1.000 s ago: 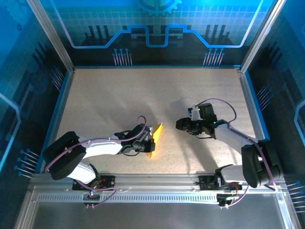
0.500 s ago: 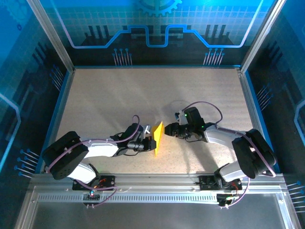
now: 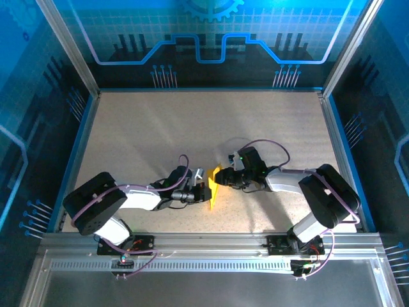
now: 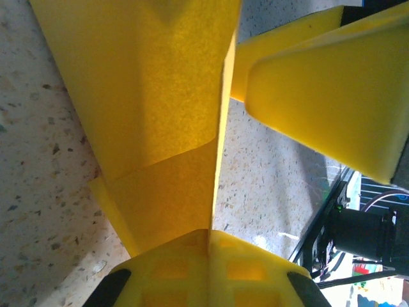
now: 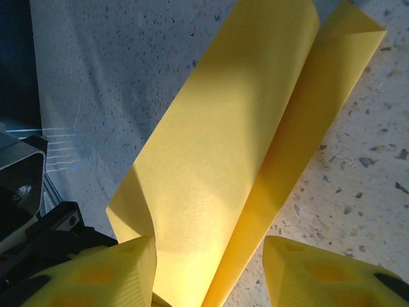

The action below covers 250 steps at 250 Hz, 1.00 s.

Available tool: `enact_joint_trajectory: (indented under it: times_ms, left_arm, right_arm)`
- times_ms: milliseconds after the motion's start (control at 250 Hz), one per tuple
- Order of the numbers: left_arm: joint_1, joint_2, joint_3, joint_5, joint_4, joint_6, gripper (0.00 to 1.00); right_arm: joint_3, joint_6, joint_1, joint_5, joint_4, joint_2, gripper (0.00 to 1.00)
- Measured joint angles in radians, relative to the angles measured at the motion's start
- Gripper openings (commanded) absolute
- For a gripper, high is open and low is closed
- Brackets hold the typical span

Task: Fold a paper plane with a square sheet of paper (fold left side to right side)

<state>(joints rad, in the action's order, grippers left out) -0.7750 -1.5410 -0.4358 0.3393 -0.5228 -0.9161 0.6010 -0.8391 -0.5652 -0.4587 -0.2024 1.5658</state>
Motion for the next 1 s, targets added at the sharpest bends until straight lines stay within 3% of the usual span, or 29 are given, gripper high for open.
enact_joint_trajectory:
  times_ms: [999]
  left_arm:
    - [0.0, -0.083, 0.015, 0.025, -0.155, -0.055, 0.0]
  right_arm:
    - [0.027, -0.011, -0.019, 0.014, -0.008, 0.052, 0.47]
